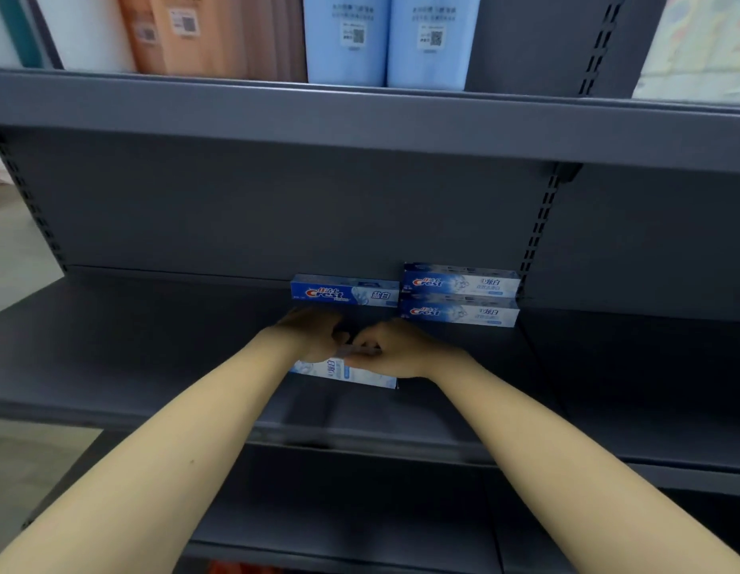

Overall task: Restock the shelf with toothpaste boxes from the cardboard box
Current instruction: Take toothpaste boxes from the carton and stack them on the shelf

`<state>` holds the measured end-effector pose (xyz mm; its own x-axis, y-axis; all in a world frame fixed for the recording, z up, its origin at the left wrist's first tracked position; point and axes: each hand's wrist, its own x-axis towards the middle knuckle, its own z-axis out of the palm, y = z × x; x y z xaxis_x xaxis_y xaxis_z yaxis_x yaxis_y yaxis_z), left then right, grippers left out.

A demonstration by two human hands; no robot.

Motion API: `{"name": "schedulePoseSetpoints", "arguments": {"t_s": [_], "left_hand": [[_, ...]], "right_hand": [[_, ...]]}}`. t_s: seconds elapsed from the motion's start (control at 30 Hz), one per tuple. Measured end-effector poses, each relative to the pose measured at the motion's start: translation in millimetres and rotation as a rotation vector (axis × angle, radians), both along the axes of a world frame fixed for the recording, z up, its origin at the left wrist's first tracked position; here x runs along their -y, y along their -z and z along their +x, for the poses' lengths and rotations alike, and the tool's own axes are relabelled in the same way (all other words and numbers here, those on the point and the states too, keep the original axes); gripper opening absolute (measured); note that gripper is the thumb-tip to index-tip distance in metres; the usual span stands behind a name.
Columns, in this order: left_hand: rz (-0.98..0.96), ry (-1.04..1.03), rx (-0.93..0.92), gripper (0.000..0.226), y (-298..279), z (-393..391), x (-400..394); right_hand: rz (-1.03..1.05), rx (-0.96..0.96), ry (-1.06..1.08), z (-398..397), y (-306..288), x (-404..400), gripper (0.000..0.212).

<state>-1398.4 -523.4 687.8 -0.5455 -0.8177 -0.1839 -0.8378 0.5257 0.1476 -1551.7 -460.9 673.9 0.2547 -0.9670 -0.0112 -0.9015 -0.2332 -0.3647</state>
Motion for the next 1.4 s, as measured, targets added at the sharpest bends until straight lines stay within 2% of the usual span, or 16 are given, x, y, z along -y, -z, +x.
{"name": "schedulePoseSetpoints", "arguments": {"t_s": [0.17,0.3,0.4,0.47,0.67,0.87,1.0,1.17,1.3,1.4], "left_hand": [[0.030,-0.004,-0.017,0.036,0,0,-16],[0.035,0.030,-0.046,0.039,-1,-4,-25],[0.031,0.057,-0.031,0.044,-2,-7,-33],[0.035,0.095,-0.033,0.035,1,-10,-37],[0.012,0.142,-0.099,0.028,14,-22,-48],[0.011,0.110,-0.123,0.038,14,-21,-48],[0.016,0.112,-0.144,0.028,19,-20,-48],[-0.018,0.120,-0.137,0.041,17,-19,-52],[-0.061,0.124,-0.167,0.049,18,-18,-51],[-0.172,0.115,-0.157,0.054,19,-17,-50]], "right_hand": [[-0.005,-0.078,0.048,0,-2,-12,0.025],[-0.069,-0.245,0.086,-14,-4,-25,0.021],[-0.098,-0.400,0.118,-35,-5,-38,0.030],[-0.105,-0.431,0.149,-49,-4,-48,0.034],[-0.111,-0.384,0.203,-66,5,-69,0.028],[-0.116,-0.257,0.344,-83,-7,-77,0.041],[-0.067,-0.268,0.399,-96,-14,-75,0.045],[-0.006,-0.269,0.356,-88,-10,-69,0.046],[0.027,-0.257,0.275,-69,-5,-63,0.057],[0.020,-0.236,0.256,-61,-3,-58,0.061]]}}
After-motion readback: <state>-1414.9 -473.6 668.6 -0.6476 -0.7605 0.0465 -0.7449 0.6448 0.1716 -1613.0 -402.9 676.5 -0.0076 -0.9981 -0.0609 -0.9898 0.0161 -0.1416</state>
